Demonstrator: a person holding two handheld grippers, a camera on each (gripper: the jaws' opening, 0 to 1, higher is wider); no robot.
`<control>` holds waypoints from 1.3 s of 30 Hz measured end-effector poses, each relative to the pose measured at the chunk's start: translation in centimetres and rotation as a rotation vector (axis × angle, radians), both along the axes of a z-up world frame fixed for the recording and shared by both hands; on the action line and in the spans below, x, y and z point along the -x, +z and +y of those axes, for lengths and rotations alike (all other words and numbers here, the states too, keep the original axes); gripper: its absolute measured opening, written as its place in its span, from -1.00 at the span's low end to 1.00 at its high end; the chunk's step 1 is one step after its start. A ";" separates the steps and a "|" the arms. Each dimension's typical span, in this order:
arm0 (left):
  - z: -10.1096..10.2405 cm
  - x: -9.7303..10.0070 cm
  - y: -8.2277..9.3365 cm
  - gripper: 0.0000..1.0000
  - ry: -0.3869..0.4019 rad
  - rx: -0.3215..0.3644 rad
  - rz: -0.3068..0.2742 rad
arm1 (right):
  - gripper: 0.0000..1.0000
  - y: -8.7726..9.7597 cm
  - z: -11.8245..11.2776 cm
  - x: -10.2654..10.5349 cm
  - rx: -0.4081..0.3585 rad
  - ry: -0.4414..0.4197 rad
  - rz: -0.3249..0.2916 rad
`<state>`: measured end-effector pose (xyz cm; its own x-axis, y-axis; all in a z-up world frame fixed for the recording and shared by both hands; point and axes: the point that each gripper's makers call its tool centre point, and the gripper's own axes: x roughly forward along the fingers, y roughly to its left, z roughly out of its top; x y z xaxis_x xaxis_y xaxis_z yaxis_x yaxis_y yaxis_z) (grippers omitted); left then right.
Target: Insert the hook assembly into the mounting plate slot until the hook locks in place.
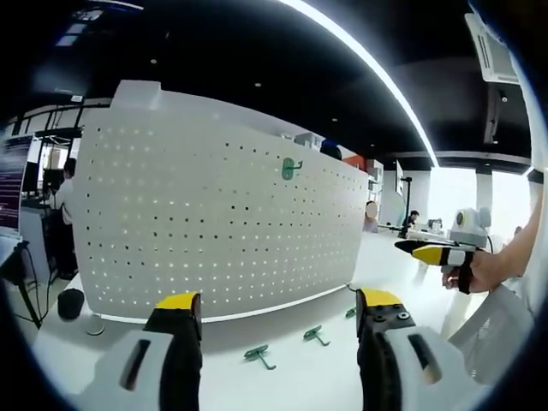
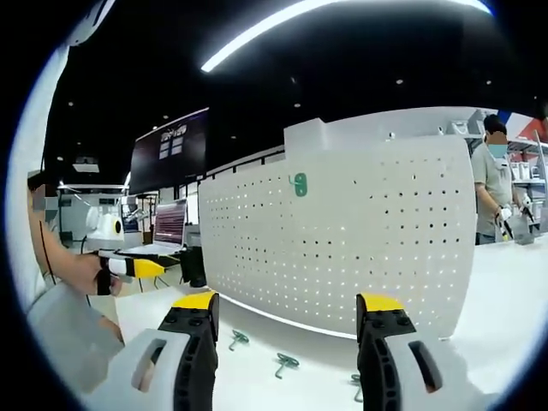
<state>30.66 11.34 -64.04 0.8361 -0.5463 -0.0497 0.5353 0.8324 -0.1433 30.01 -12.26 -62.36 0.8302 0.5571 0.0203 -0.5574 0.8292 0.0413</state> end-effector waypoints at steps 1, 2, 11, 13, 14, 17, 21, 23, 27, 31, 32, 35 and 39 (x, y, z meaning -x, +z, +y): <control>-0.2 0.0 0.0 0.51 -0.006 -0.011 0.000 | 0.26 -0.1 0.1 0.0 0.004 0.003 0.001; -0.3 0.0 -0.1 0.51 -0.010 -0.018 0.000 | 0.26 -0.1 0.1 0.0 0.006 0.004 0.001; -1.0 -0.4 -1.0 0.51 -0.077 -0.100 0.034 | 0.24 0.1 0.2 0.2 0.003 0.011 -0.003; -1.0 -0.5 -1.3 0.50 -0.090 -0.130 0.039 | 0.24 0.1 0.3 0.2 0.005 0.013 -0.004; -1.1 -0.5 -1.4 0.50 -0.101 -0.136 0.044 | 0.24 0.1 0.3 0.2 0.004 0.014 -0.006; -1.2 -0.6 -1.8 0.50 -0.119 -0.157 0.061 | 0.23 0.3 0.3 0.3 0.003 0.012 -0.012; -1.5 -0.6 -2.7 0.45 -0.169 -0.213 0.081 | 0.22 0.6 0.4 0.4 0.010 0.016 -0.022; -1.6 -0.6 -3.0 0.45 -0.192 -0.251 0.082 | 0.22 0.7 0.5 0.5 0.010 0.018 -0.023; -1.6 -1.0 -3.3 0.47 -0.220 -0.276 0.097 | 0.21 0.7 0.5 0.4 0.008 0.017 -0.026; -1.7 -1.1 -4.2 0.48 -0.255 -0.320 0.120 | 0.21 0.6 0.2 0.4 0.006 0.011 -0.023; -1.8 -1.2 -4.4 0.48 -0.266 -0.338 0.122 | 0.21 0.6 0.2 0.4 0.006 0.011 -0.024; -2.0 -1.2 -4.9 0.47 -0.291 -0.355 0.139 | 0.21 0.6 0.2 0.4 0.008 0.012 -0.026; -2.3 -1.5 -5.6 0.47 -0.326 -0.394 0.151 | 0.20 0.6 0.2 0.4 0.008 0.010 -0.025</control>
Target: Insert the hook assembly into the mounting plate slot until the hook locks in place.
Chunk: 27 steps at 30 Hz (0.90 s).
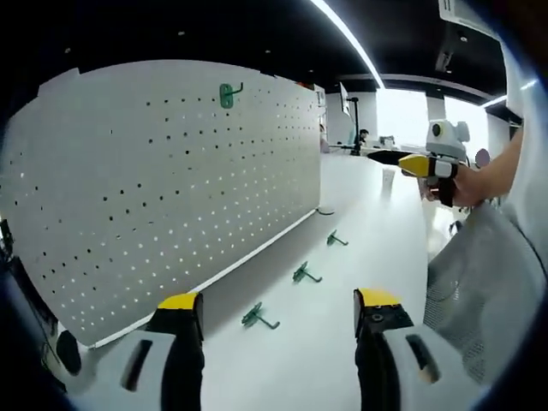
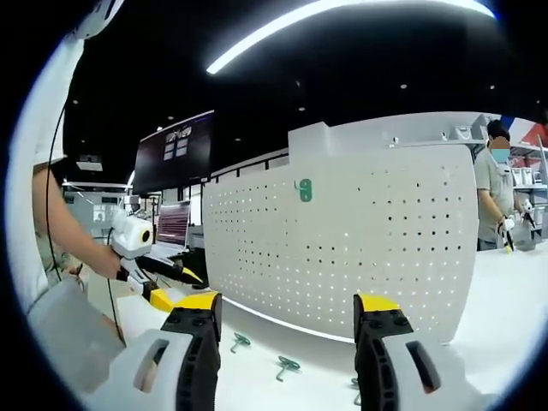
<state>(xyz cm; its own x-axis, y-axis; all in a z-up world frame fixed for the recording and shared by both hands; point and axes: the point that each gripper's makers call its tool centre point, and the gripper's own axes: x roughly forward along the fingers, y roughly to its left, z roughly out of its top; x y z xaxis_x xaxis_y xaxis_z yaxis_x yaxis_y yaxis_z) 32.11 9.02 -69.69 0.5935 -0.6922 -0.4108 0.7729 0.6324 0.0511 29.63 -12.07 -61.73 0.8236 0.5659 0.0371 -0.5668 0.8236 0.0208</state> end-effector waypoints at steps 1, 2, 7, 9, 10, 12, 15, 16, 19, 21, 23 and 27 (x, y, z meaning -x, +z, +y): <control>0.0 0.0 -0.2 0.47 -0.008 -0.011 0.004 | 0.20 0.0 -0.1 0.0 0.000 -0.001 0.000; -0.1 -0.1 -0.4 0.46 -0.017 -0.022 0.011 | 0.20 0.0 -0.1 0.0 0.001 -0.001 0.000; 0.0 -0.7 -1.2 0.44 -0.048 -0.064 0.022 | 0.20 -0.1 -0.2 -0.1 0.002 -0.008 0.005; 0.0 -0.9 -1.5 0.43 -0.063 -0.080 0.034 | 0.20 0.0 -0.1 -0.1 0.003 -0.008 0.002; 0.0 -1.0 -1.6 0.43 -0.067 -0.084 0.034 | 0.20 0.0 -0.2 -0.1 0.004 -0.010 0.001; -0.1 -1.3 -1.8 0.43 -0.084 -0.100 0.037 | 0.19 0.0 -0.3 -0.1 0.008 -0.017 -0.001; -0.2 -1.5 -2.2 0.39 -0.105 -0.126 0.052 | 0.19 0.0 -0.4 -0.1 0.007 -0.020 -0.002; -0.3 -1.7 -2.3 0.39 -0.112 -0.134 0.050 | 0.19 0.0 -0.5 -0.1 0.008 -0.021 -0.001; -0.7 -1.8 -2.8 0.38 -0.146 -0.159 0.067 | 0.19 0.0 -0.6 -0.2 0.003 -0.026 -0.002; -0.9 -1.9 -3.1 0.37 -0.175 -0.189 0.068 | 0.18 0.1 -0.7 -0.2 0.002 -0.028 -0.004; -1.1 -2.0 -3.5 0.38 -0.193 -0.205 0.078 | 0.18 0.1 -0.7 -0.2 0.002 -0.029 -0.005; -1.1 -2.3 -4.4 0.34 -0.223 -0.235 0.104 | 0.18 0.1 -0.8 -0.3 0.002 -0.035 -0.008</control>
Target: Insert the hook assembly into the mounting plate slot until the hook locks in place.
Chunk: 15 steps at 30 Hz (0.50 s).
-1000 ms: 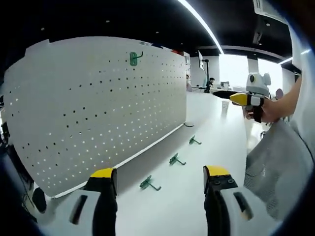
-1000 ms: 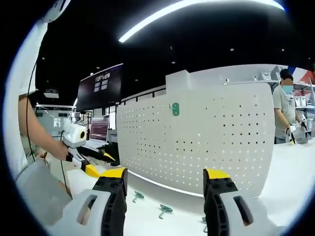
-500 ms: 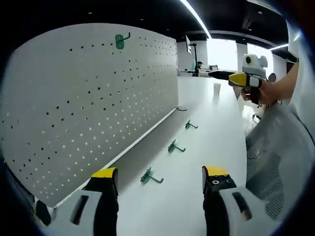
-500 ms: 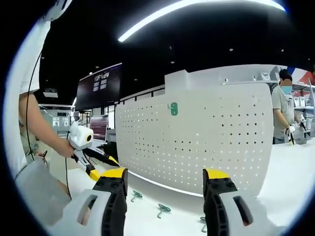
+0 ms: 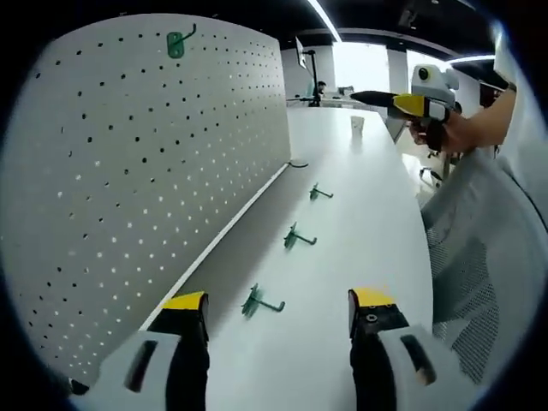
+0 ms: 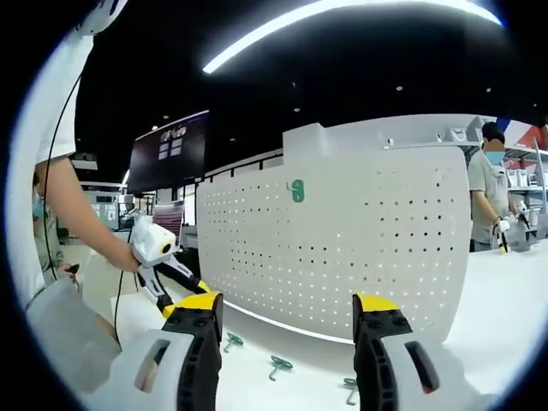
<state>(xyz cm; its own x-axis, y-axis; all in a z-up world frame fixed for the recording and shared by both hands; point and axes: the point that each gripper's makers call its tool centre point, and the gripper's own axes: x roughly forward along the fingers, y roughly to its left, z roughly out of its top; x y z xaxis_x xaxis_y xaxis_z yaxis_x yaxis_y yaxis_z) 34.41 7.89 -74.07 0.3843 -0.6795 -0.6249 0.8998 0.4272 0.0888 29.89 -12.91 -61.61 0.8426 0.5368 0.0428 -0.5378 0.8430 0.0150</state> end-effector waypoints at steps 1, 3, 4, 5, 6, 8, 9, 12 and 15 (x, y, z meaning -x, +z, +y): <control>-0.1 0.0 -0.1 0.35 -0.009 -0.007 0.003 | 0.18 0.0 -0.1 0.0 -0.002 -0.002 0.000; -0.1 -0.2 -0.5 0.35 -0.029 -0.028 0.004 | 0.18 0.0 -0.1 0.0 -0.002 -0.006 0.001; -0.1 -0.4 -0.6 0.36 -0.033 -0.034 0.003 | 0.18 0.1 -0.2 0.0 -0.003 -0.008 -0.001; -0.2 -0.5 -0.5 0.36 -0.036 -0.034 0.002 | 0.18 0.1 -0.2 0.0 -0.003 -0.009 -0.002; -0.2 -0.7 -0.6 0.37 -0.040 -0.039 0.001 | 0.18 0.0 -0.3 0.0 -0.003 -0.010 -0.001; -0.2 -0.9 -0.9 0.37 -0.055 -0.056 0.005 | 0.18 0.0 -0.3 0.0 0.000 -0.011 -0.001; -0.2 -1.0 -1.0 0.37 -0.064 -0.063 0.006 | 0.18 0.1 -0.3 0.0 -0.001 -0.012 -0.002; -0.2 -0.9 -1.6 0.36 -0.097 -0.097 0.017 | 0.18 0.0 -0.3 0.0 0.002 -0.012 -0.003; -0.2 -0.8 -2.4 0.35 -0.140 -0.140 0.026 | 0.17 0.0 -0.3 0.0 0.000 -0.013 0.000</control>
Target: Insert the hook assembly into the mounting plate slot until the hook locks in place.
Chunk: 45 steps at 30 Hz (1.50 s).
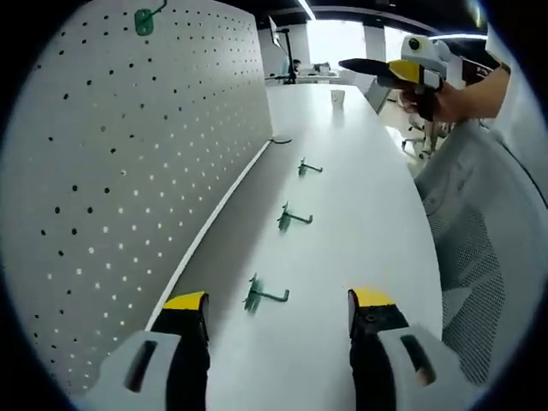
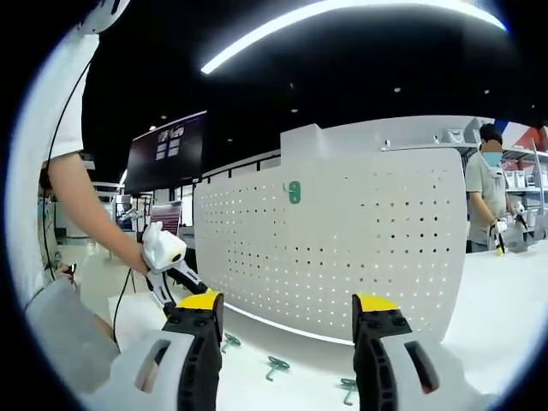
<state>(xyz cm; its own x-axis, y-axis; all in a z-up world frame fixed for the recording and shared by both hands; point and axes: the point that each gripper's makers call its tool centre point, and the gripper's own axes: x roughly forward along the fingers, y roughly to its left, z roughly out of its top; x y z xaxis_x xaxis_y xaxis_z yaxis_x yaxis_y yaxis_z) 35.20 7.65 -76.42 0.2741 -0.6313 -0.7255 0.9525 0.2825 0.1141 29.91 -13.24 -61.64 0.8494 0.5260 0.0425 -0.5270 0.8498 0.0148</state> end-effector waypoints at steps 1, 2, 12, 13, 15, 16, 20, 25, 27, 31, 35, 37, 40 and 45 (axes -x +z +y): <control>0.0 0.0 -0.2 0.35 -0.013 -0.009 0.000 | 0.17 0.0 0.0 0.0 -0.001 0.000 0.001; -0.1 0.0 -0.4 0.34 -0.023 -0.021 0.006 | 0.17 0.0 0.0 0.0 0.001 -0.001 0.002; -0.3 -0.6 -2.6 0.28 -0.082 -0.099 0.040 | 0.16 -0.1 0.0 0.0 0.004 -0.001 0.007; -0.2 -0.6 -2.9 0.28 -0.097 -0.120 0.036 | 0.16 -0.1 0.0 0.0 0.003 -0.001 0.007; -0.2 -0.7 -3.4 0.29 -0.112 -0.138 0.045 | 0.16 -0.1 -0.1 0.0 -0.001 -0.002 0.009; -0.2 -0.8 -3.6 0.29 -0.112 -0.145 0.048 | 0.16 -0.1 -0.1 0.0 0.001 -0.002 0.009; -0.3 -0.8 -4.3 0.28 -0.137 -0.170 0.062 | 0.15 -0.2 0.0 0.0 -0.004 0.001 0.013; -0.4 -1.2 -5.2 0.26 -0.171 -0.204 0.073 | 0.15 -0.3 0.2 0.1 -0.011 0.011 0.020; -0.3 -1.2 -5.6 0.28 -0.182 -0.221 0.087 | 0.15 -0.4 0.4 0.1 -0.008 0.017 0.020; -0.5 -1.4 -5.9 0.29 -0.202 -0.238 0.105 | 0.15 -0.4 0.6 0.1 -0.005 0.026 0.022; -0.5 -1.6 -6.3 0.30 -0.227 -0.260 0.117 | 0.15 -0.4 0.5 0.1 -0.010 0.025 0.022; -0.5 -1.5 -6.5 0.29 -0.236 -0.274 0.129 | 0.15 -0.4 0.5 0.1 -0.011 0.025 0.023; -0.6 -1.5 -6.6 0.24 -0.251 -0.283 0.135 | 0.15 -0.5 0.6 0.1 -0.012 0.029 0.023; -0.9 -1.6 -6.7 0.19 -0.255 -0.279 0.153 | 0.15 -0.3 0.4 0.1 -0.035 0.024 0.028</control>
